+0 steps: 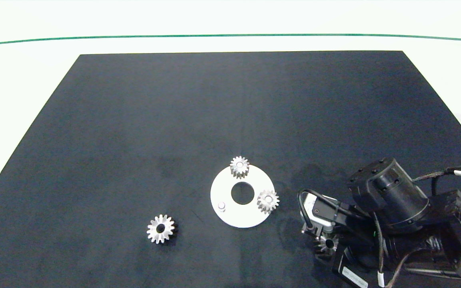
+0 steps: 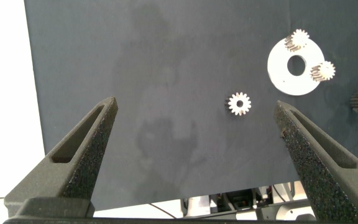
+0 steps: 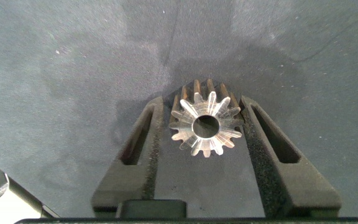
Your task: Remove an incorrectly installed larger gear and replace it with the correct smaller gear
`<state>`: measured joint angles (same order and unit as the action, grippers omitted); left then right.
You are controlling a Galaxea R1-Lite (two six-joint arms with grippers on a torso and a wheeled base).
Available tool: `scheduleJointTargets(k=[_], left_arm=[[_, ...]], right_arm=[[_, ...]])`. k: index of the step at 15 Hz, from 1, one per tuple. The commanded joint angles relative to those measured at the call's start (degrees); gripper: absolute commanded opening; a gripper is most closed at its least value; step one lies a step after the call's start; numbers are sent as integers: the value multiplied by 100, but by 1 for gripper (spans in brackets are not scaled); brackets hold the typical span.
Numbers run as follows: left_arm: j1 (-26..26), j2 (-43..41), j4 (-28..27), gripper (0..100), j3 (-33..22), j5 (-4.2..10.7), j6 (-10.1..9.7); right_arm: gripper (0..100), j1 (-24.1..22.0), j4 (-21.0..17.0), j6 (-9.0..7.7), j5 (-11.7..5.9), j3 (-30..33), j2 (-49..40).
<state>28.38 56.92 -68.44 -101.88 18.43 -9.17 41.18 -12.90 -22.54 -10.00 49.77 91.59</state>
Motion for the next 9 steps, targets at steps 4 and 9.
scheduleJointTargets(k=[4, 9], left_arm=[[1, -14, -38, 100, -8, 11, -6], [1, -14, -38, 100, -8, 11, -6]], right_arm=[[35, -13, -11, -14, -2, -20, 70], [26, -5, -2, -22, -37, -170, -1]])
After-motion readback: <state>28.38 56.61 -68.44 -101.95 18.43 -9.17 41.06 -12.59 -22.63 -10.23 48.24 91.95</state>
